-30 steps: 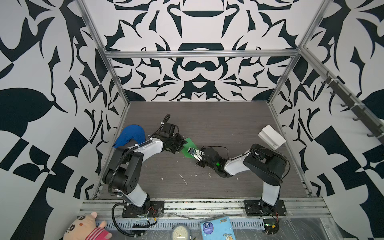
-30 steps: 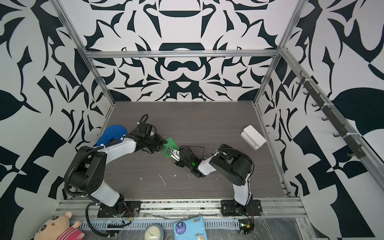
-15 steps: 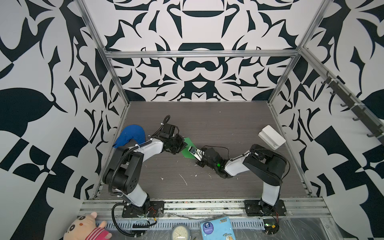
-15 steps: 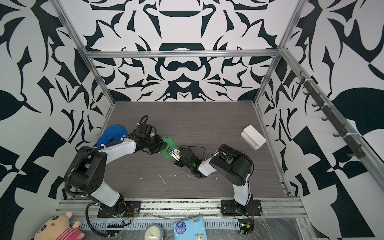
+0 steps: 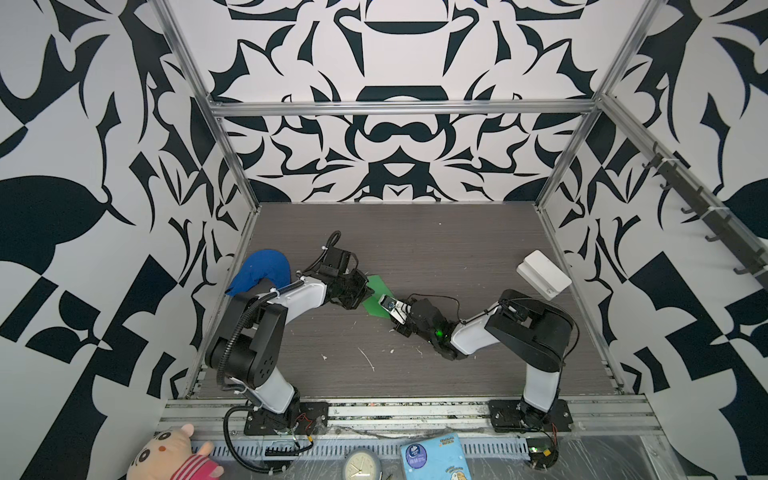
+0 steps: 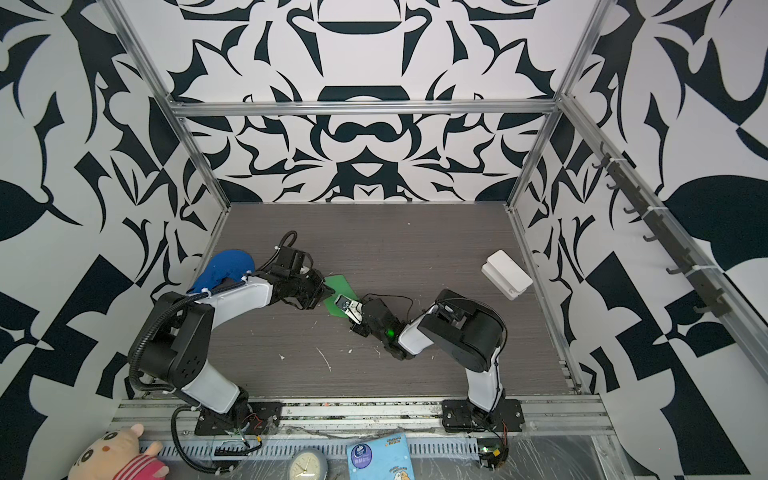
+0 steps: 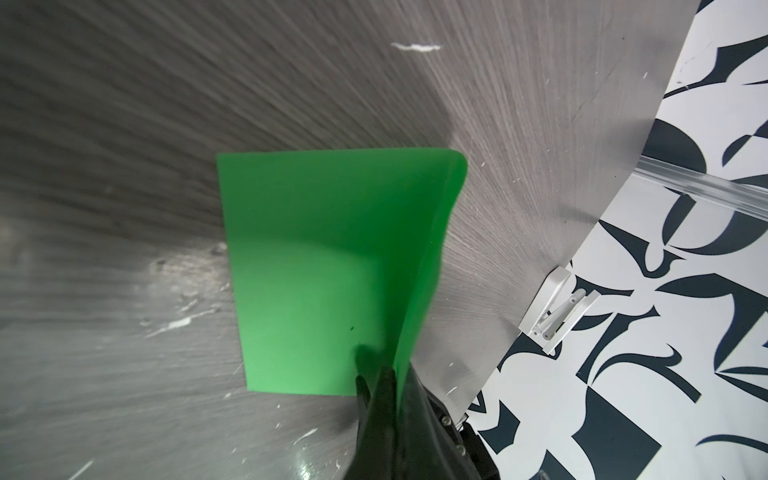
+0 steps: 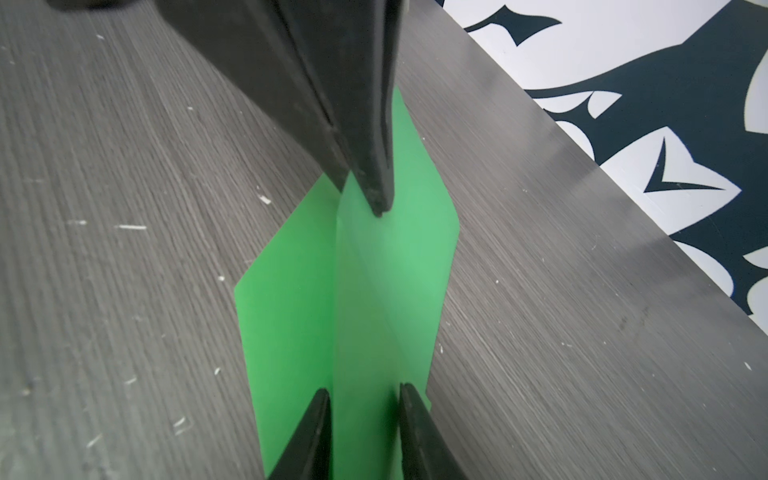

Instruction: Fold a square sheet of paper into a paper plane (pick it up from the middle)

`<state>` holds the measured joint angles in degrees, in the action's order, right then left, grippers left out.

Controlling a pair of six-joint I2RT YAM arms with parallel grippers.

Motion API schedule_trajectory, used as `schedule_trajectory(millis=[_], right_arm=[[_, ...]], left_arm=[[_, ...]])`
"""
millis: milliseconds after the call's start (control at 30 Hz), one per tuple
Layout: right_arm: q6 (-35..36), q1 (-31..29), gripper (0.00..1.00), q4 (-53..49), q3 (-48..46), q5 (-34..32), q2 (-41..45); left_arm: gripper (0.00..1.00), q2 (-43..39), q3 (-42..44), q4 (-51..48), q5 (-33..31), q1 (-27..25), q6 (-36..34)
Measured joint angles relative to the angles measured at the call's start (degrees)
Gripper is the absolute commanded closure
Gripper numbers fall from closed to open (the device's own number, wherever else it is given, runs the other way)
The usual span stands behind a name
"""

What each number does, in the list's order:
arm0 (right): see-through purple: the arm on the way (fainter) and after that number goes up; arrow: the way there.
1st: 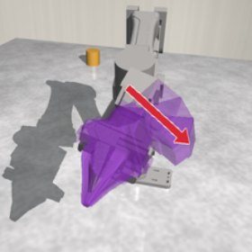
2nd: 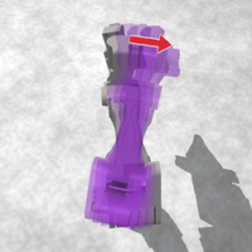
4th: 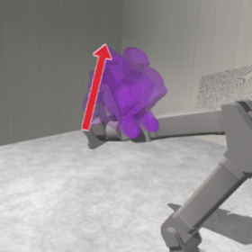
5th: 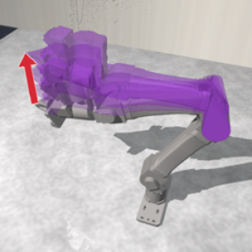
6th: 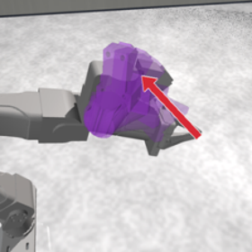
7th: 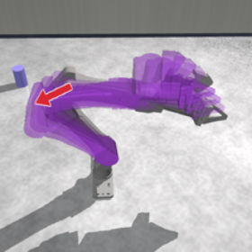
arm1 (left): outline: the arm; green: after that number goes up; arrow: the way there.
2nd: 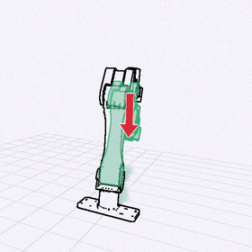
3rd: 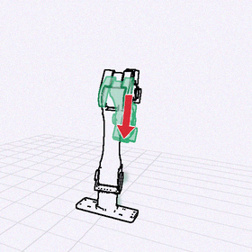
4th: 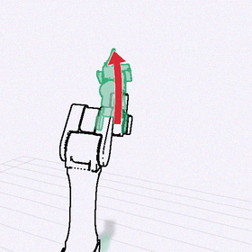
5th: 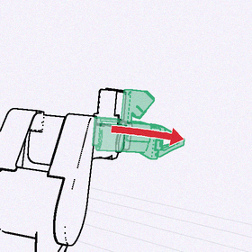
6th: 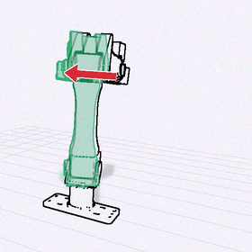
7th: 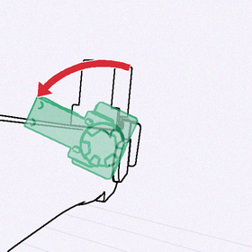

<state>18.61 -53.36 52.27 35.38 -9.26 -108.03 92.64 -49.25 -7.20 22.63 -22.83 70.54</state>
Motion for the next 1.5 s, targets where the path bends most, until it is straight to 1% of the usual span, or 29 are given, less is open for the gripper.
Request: schedule_trajectory(millis=[233,333,433,500,567,633,800,933,1000,1167,1500], right_arm=[[0.00,0.00,0.78,2.36,-0.50,-0.15,-0.09],[0.15,0.00,0.84,2.91,-0.52,0.02,-0.09],[0.24,0.00,0.91,3.13,-0.52,0.24,-0.24],[0.13,0.00,0.94,3.23,-0.52,0.52,-0.57],[-0.26,0.00,0.96,3.17,-0.52,0.94,-0.81],[-0.76,0.00,0.98,2.80,-0.52,1.38,-0.85],[-3.76,0.00,1.00,1.01,-0.02,2.89,-0.83],[-8.00,0.15,1.00,-1.29,1.49,4.61,-0.83],[-10.54,0.59,1.00,-2.40,2.21,6.08,-0.83],[-18.93,2.47,1.00,-4.83,4.02,11.21,-0.83],[-36.30,7.45,1.00,-6.82,6.80,21.33,-0.83]], left_arm=[[1.00,0.00,-0.02,-0.90,0.02,0.00,0.00],[0.99,0.00,-0.02,-1.05,0.02,0.00,0.02],[0.92,0.00,-0.02,-1.11,0.00,0.02,0.02],[0.83,-0.02,-0.09,-1.25,0.00,0.20,0.11],[0.78,-0.28,-0.17,-1.46,-0.07,0.63,-0.02],[0.70,-1.16,-0.24,-1.81,-0.24,1.33,-0.15],[0.55,-6.14,-0.33,-2.78,-1.27,4.81,-1.60],[0.47,-11.04,0.33,-3.08,-2.67,8.17,-2.51],[0.45,-13.14,1.51,-2.73,-3.30,9.35,-2.82],[0.43,-15.67,5.92,-0.44,-3.74,10.01,-2.93],[0.43,-16.46,15.10,8.92,-3.48,9.16,-2.86]])
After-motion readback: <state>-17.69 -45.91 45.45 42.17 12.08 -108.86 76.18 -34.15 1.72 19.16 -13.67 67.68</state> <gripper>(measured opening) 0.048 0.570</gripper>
